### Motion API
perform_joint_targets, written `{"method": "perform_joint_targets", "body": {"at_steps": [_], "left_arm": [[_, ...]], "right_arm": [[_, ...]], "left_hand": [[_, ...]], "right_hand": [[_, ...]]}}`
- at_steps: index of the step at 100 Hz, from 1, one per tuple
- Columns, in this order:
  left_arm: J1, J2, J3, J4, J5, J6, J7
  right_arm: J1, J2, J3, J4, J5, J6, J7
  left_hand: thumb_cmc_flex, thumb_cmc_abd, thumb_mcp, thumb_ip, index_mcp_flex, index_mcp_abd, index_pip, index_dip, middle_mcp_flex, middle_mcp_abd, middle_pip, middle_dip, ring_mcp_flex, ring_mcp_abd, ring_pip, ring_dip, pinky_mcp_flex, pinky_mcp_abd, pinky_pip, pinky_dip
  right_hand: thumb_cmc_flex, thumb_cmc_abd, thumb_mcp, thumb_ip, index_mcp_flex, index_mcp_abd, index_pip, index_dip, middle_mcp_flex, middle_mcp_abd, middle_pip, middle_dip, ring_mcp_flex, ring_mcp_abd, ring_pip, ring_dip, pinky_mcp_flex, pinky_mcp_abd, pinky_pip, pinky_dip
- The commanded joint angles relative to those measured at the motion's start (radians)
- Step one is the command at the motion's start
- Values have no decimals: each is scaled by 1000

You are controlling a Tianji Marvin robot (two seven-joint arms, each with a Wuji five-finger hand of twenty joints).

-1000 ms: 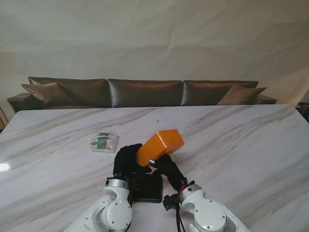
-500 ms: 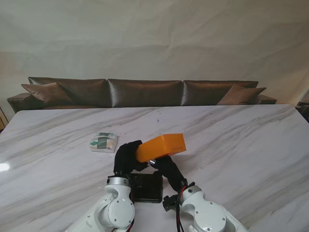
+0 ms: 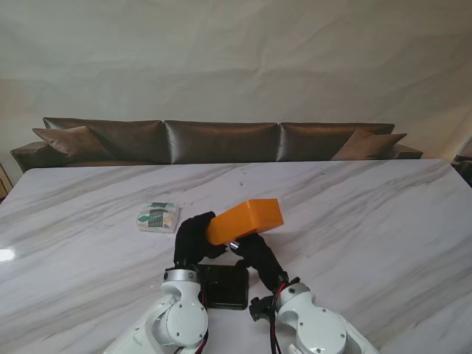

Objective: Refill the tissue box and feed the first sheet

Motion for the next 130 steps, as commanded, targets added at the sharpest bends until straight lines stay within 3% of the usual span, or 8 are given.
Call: {"method": "perform_joint_targets", "body": {"at_steps": [1, 62, 80, 83, 101, 105, 127, 130], "left_arm": [[-11, -11, -11, -20, -11, -9, 11], [-22, -8, -37, -56, 9, 56, 20], [-40, -2, -32, -50, 32, 78, 7], [-44, 0, -29, -46, 40, 82, 3], [-96, 10, -3, 29, 85, 77, -22], [-111, 13, 6, 52, 98, 74, -27], [-196, 10, 63, 175, 132, 63, -37], [-206, 8, 71, 190, 132, 61, -38]], "right_arm": [[-9, 2, -12, 35, 3, -5, 11], [-56, 13, 21, -6, -25, 26, 19], [-86, 19, 48, -36, -55, 53, 22], [-91, 20, 53, -42, -63, 58, 22], [-130, 25, 90, -85, -124, 94, 7], [-139, 26, 99, -97, -143, 106, 2], [-194, 30, 150, -164, -252, 170, -31], [-200, 29, 155, -170, -261, 174, -37]], "left_hand": [[65, 164, 567, 20, 44, -24, 48, 24, 68, 40, 69, -2, 68, -70, 44, -10, 40, -28, 2121, -8], [64, 167, 566, 23, 44, -24, 47, 25, 66, 40, 72, -3, 67, -73, 50, -16, 45, -29, 2124, -13], [62, 170, 566, 22, 43, -24, 47, 25, 64, 39, 72, -2, 67, -73, 50, -16, 45, -29, 2125, -14], [63, 171, 566, 22, 42, -25, 47, 25, 64, 38, 72, -1, 67, -73, 50, -16, 45, -29, 2125, -14], [59, 177, 566, 22, 39, -28, 46, 27, 61, 35, 73, 2, 67, -73, 50, -15, 40, -33, 2123, -14], [58, 176, 566, 23, 38, -31, 47, 29, 60, 33, 73, 2, 67, -73, 50, -15, 37, -35, 2124, -14], [51, 187, 566, 27, 32, -39, 47, 37, 57, 24, 74, 5, 66, -83, 47, -12, 35, -48, 2127, -15], [50, 189, 565, 27, 32, -40, 47, 38, 56, 24, 74, 5, 66, -83, 47, -11, 34, -48, 2127, -15]], "right_hand": [[-1, -29, -4, -12, 11, -38, -13, -11, -34, 46, -20, -17, -49, 186, -14, 13, -2, -1, 11, -10], [8, -32, -6, -14, 17, -27, 4, -2, -28, 46, -7, -7, -45, 185, -9, 14, -3, -1, 7, -6], [11, -33, -6, -15, 29, -30, 32, 20, -25, 42, 16, 4, -39, 184, -8, 14, -1, 2, 7, -6], [12, -33, -6, -16, 15, -30, 70, 54, -32, 43, 33, 11, -37, 183, -9, 14, -1, 2, 6, -5], [15, -34, -6, -17, 0, -33, 178, 84, -28, 41, 50, 17, -31, 183, -7, 16, 3, 4, 7, -5], [13, -33, -7, -18, -21, -33, 242, 77, -32, 41, 64, 22, -28, 184, -7, 16, 5, 5, 8, -6], [13, -26, -7, -19, -25, -33, 281, 63, -26, 43, 80, 29, -15, 189, -1, 18, 12, 4, 10, -7], [14, -27, -6, -22, -43, -34, 350, 21, -26, 43, 95, 30, -12, 192, 0, 20, 12, 6, 11, -13]]}}
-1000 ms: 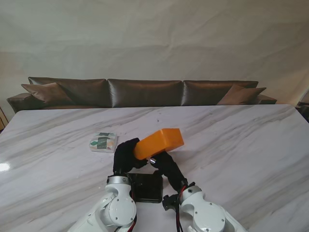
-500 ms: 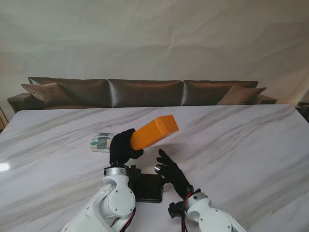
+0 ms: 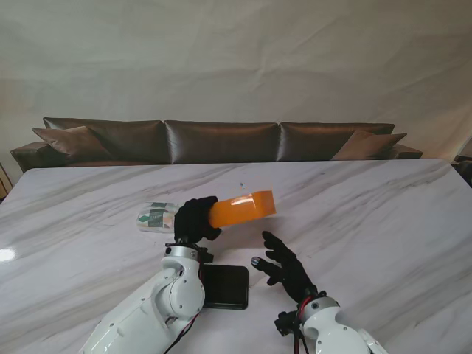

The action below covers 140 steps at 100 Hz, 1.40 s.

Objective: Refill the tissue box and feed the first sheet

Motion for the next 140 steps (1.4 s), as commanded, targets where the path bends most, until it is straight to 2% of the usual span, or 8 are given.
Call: {"method": "perform_joint_targets", "body": {"at_steps": [1, 22, 50, 83, 115, 133, 136, 140], "left_arm": [[-22, -10, 7, 21, -10, -8, -17], [-91, -12, 59, 103, 22, -5, -32], [-137, 11, 111, 151, 95, 19, -79], [-168, -1, 154, 241, 111, 47, -47], [-190, -4, 185, 288, 114, 56, -61], [-187, 16, 192, 265, 136, 77, -113], [-186, 21, 192, 258, 140, 82, -124], [-183, 27, 190, 244, 146, 92, -144]], "right_arm": [[-17, 4, 11, -17, 1, 4, -6], [-39, 1, 35, -38, -31, 34, -26], [-34, 0, 35, -22, -35, 36, -30], [-19, -1, 33, 5, -25, 25, -29], [-8, -1, 26, 18, -15, 22, -24], [-4, -2, 24, 22, -11, 21, -22], [-4, -2, 25, 22, -11, 21, -21], [-4, -2, 25, 23, -10, 21, -21]], "left_hand": [[50, 167, 549, 27, 34, -41, 59, 38, 56, 13, 52, 13, 56, -88, 35, 3, 28, -45, 2128, -12], [44, 180, 541, 27, 30, -47, 59, 43, 51, 7, 52, 16, 56, -87, 33, 6, 20, -48, 2133, -12], [38, 203, 528, 31, 18, -59, 59, 53, 39, -6, 51, 26, 55, -89, 27, 10, 4, -58, 2137, -14], [36, 209, 524, 36, 15, -62, 59, 58, 36, -9, 51, 28, 56, -90, 24, 15, 2, -62, 2146, -16], [29, 240, 501, 43, -2, -71, 56, 63, 22, -20, 46, 35, 53, -90, 12, 27, -20, -66, 2148, -19], [-5, 300, 434, 95, -31, -116, 37, 70, 8, -59, 11, 47, 50, -105, -71, 91, -55, -87, 2121, -24], [-10, 309, 416, 119, -35, -122, 34, 70, 9, -65, 3, 50, 51, -108, -87, 108, -58, -92, 2117, -23], [-16, 319, 405, 123, -40, -126, 31, 69, 4, -70, -3, 49, 46, -111, -95, 110, -63, -95, 2110, -25]], "right_hand": [[1, -19, -7, -23, -39, -21, 64, -41, -16, 0, 35, 21, 21, 5, 19, 16, 13, 5, 11, -12], [10, -23, -7, -22, -43, -26, 115, -47, -17, -11, 76, 39, 34, 3, 20, 16, -2, 17, -31, -34], [15, -25, -8, -24, -48, -23, 145, -47, -12, -14, 77, 39, 37, 2, 19, 16, -9, 21, -52, -45], [16, -25, -8, -24, -52, -22, 167, -47, -10, -15, 78, 39, 38, 0, 19, 16, -9, 22, -56, -47], [19, -26, -8, -25, -54, -23, 189, -45, -9, -16, 79, 39, 38, 0, 20, 17, -9, 22, -55, -48], [21, -27, -8, -26, -57, -23, 198, -44, -7, -16, 80, 40, 38, 1, 21, 17, -9, 22, -55, -48], [20, -26, -8, -26, -57, -23, 199, -44, -7, -16, 79, 40, 38, 0, 21, 17, -9, 22, -55, -48], [20, -26, -8, -26, -57, -24, 201, -44, -7, -16, 79, 40, 39, 1, 21, 17, -9, 22, -55, -48]]}}
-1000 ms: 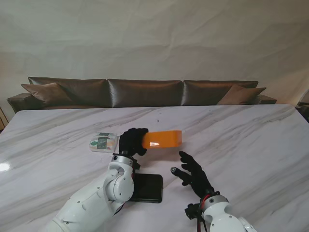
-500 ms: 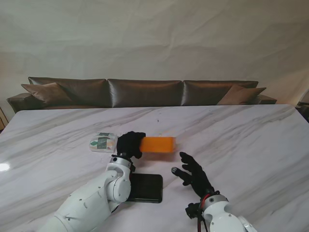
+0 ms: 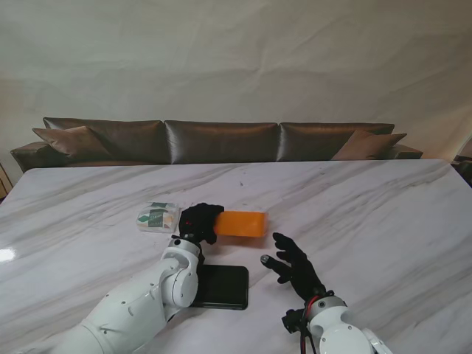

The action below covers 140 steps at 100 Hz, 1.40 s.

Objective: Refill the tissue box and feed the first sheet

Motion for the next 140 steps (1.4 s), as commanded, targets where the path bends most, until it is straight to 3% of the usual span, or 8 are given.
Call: {"method": "perform_joint_targets", "body": {"at_steps": [1, 19, 33, 52, 67, 101, 126, 140], "left_arm": [[10, 13, -1, -19, 6, 13, -36], [11, 34, 6, -50, 35, 42, -91], [20, 50, 8, -79, 57, 54, -124], [48, 79, -9, -146, 81, 61, -195], [74, 101, -31, -204, 98, 66, -252], [98, 119, -36, -245, 118, 85, -302], [99, 107, -29, -235, 80, 72, -299], [113, 105, -43, -259, 65, 75, -303]], "right_arm": [[-2, -2, -1, 3, 2, -1, 15], [-3, -2, -1, 3, 4, -3, 14], [-5, -3, 0, 2, 5, -1, 14], [-5, -2, 2, 0, 7, 0, 16], [-3, -3, 0, 3, 11, 0, 17], [-9, -3, 0, 0, 11, -5, 14], [-16, -2, 4, -5, 10, -1, 16], [-20, -2, 7, -8, 11, 0, 16]], "left_hand": [[27, 237, 392, 119, 15, -63, 17, 40, 46, -37, -1, 24, 45, -63, -13, 33, -16, -44, 2107, -13], [4, 280, 315, 166, -28, -81, -9, 21, 30, -64, -40, 24, 17, -74, -64, 56, -44, -66, 2068, -15], [-17, 286, 263, 157, -67, -89, -38, 0, 17, -86, -79, 6, -13, -71, -108, 50, -69, -74, 2032, -23], [-74, 214, 181, -17, -125, -85, -120, -116, -16, -93, -197, -41, -93, -16, -229, 18, -131, -53, 1936, -36], [-189, 244, 78, -89, -146, -67, -185, -253, -50, -71, -275, -110, -144, 4, -330, -37, -179, -15, 1869, -44], [-207, 263, 21, -130, -123, -74, -307, -516, -40, -45, -440, -280, -179, 36, -490, -190, -210, 12, 1837, -37], [-202, 282, -14, -143, -83, -99, -350, -837, -4, -35, -570, -424, -163, 49, -560, -288, -187, 14, 1855, -50], [-212, 297, -33, -144, -81, -100, -362, -895, -2, -31, -587, -461, -155, 52, -593, -322, -178, 11, 1857, -54]], "right_hand": [[7, -26, -7, -21, -29, -23, 14, -5, -7, -16, 18, 13, 3, -7, 14, 9, -1, 12, -4, -19], [9, -27, -7, -21, -30, -24, 21, -4, -4, -16, 18, 13, 4, -7, 15, 9, -1, 12, -4, -19], [12, -29, -7, -22, -32, -24, 26, -4, -2, -16, 17, 12, 4, -7, 15, 9, -1, 12, -4, -19], [16, -31, -8, -23, -33, -23, 32, -4, 0, -16, 17, 12, 4, -7, 16, 9, -1, 12, -4, -19], [18, -32, -9, -24, -33, -23, 35, -5, 0, -18, 17, 13, 4, -6, 17, 10, -1, 12, -4, -19], [19, -32, -9, -26, -34, -24, 42, -5, 1, -16, 18, 13, 5, -7, 17, 10, -1, 12, -4, -19], [19, -32, -9, -27, -34, -24, 49, -4, 3, -18, 17, 13, 4, -7, 17, 10, 0, 11, -5, -19], [20, -32, -9, -27, -34, -24, 53, -2, 6, -18, 16, 13, 5, -7, 17, 10, 0, 11, -5, -19]]}}
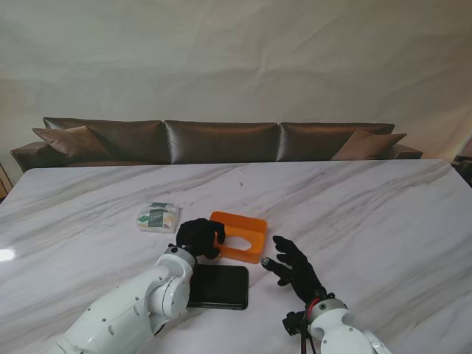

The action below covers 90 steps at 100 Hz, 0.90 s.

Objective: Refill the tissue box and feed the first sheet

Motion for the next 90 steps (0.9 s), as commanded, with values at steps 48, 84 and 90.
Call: {"method": "perform_joint_targets", "body": {"at_steps": [48, 84, 90], "left_arm": [[88, 16, -112, -148, 27, 31, -35], [154, 32, -241, -224, 76, 36, -10], [161, 33, -262, -226, 87, 31, 8]], "right_arm": [[-8, -1, 1, -13, -9, 1, 11], [-8, -4, -8, -22, -34, 5, -10], [-6, -5, -10, -20, -40, 5, -17]], "left_hand": [[-135, 136, -49, 20, -32, 48, -103, -30, -38, 26, 30, -80, 31, 21, 39, -23, 47, 18, 1878, -44], [-174, 220, -119, 65, -113, 110, -168, 32, -169, 41, 7, -69, -149, 31, -76, 12, -151, 91, 1735, 7], [-181, 227, -121, 64, -133, 110, -176, 31, -213, 39, -5, -70, -218, 31, -116, 5, -241, 101, 1681, 6]], "right_hand": [[-2, -21, -8, -19, -35, -31, 22, 0, 9, -20, 13, 12, 7, -7, 17, 10, 5, 12, -5, -20], [1, -25, -9, -20, -39, -87, 166, 74, 85, -30, 0, 10, 45, 8, 23, 13, 1, 20, -14, -24], [4, -27, -8, -20, -29, -95, 181, 82, 101, -31, 0, 10, 55, 14, 26, 14, 0, 22, -16, -25]]}}
